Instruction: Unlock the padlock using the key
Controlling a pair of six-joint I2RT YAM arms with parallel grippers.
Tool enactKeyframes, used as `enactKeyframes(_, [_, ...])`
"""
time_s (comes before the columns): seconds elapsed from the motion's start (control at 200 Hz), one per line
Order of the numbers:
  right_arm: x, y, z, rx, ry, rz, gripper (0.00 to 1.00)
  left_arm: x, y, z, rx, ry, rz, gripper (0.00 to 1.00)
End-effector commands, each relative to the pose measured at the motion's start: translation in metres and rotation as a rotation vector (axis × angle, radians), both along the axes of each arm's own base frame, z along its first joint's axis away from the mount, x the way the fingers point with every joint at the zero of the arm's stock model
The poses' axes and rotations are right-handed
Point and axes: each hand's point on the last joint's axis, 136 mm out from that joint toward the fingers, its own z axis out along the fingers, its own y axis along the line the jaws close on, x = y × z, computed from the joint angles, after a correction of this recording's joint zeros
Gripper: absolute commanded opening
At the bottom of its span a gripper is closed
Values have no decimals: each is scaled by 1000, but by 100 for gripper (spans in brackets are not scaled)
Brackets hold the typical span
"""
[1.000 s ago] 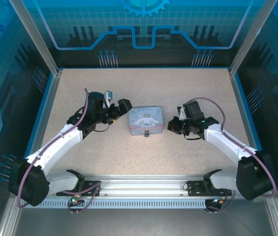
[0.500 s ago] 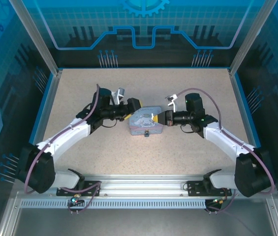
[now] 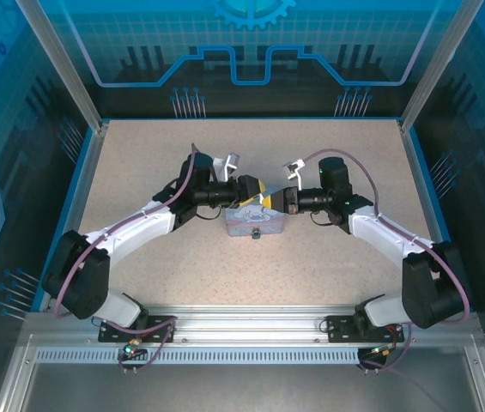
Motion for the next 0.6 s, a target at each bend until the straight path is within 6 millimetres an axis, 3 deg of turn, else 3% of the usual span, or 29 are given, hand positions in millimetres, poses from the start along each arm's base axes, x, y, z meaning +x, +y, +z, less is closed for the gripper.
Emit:
enactKeyframes(0.0, [4,4,14,29,-28,16,0,2,-11,16,-42,-45,-30,47])
enactKeyframes(0.43, [3,2,2,6,-2,14,0,5,-16,12,-54,-38,-25,25])
enactKeyframes(0.595, [7,1,-1,2,9,5,0,3,-17,12,-55,-40,-30,22])
